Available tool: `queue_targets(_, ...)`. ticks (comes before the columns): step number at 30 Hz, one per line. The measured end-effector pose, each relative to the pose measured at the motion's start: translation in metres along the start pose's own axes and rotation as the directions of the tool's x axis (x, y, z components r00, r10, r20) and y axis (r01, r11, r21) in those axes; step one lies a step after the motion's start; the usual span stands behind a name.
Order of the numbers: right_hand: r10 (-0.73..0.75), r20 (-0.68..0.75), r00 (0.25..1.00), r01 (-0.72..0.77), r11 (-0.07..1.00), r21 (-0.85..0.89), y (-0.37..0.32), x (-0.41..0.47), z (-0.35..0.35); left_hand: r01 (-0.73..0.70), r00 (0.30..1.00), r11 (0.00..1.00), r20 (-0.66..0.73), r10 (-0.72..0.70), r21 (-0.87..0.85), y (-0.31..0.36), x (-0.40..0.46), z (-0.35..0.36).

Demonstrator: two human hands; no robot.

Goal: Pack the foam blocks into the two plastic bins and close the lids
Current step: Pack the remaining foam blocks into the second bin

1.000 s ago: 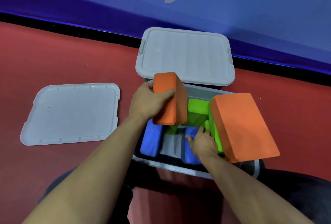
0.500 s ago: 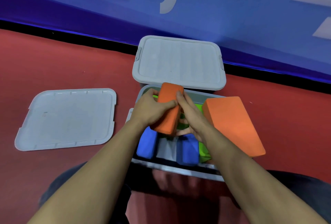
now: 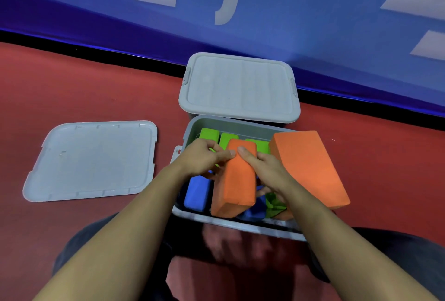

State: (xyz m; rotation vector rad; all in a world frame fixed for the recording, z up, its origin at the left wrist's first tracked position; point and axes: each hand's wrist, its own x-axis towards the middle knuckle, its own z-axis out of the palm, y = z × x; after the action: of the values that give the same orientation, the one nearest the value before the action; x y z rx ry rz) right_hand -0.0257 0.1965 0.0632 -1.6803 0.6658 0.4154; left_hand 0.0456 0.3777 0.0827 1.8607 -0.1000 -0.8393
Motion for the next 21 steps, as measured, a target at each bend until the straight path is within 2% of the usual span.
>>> queue_targets(3, 0.007, -0.027, 1.000, -0.007, 1.000, -0.005, 0.009, 0.003, 0.008, 0.044, 0.999, 0.998, 0.021, -0.045, 0.051, -0.008, 0.005, 0.001)
queue_targets(7, 0.002, -0.052, 0.999, -0.002, 1.000, 0.000, 0.008, 0.010, 0.014, 0.047, 0.999, 0.998, 0.014, -0.047, 0.030, -0.014, 0.013, -0.004)
queue_targets(12, -0.003, -0.030, 1.000, 0.000, 0.996, -0.087, 0.002, 0.017, 0.015, 0.058, 0.997, 0.998, 0.058, -0.060, 0.040, -0.016, 0.021, -0.016)
queue_targets(19, 0.093, 0.047, 0.995, -0.094, 0.995, 0.028, 0.037, 0.037, 0.037, 0.112, 0.992, 0.977, 0.040, -0.121, 0.184, -0.052, 0.041, -0.006)
queue_targets(21, 0.115, 0.045, 0.992, -0.117, 0.993, 0.035, 0.051, 0.049, 0.046, 0.122, 0.992, 0.971, -0.009, -0.122, 0.207, -0.073, 0.047, 0.002)
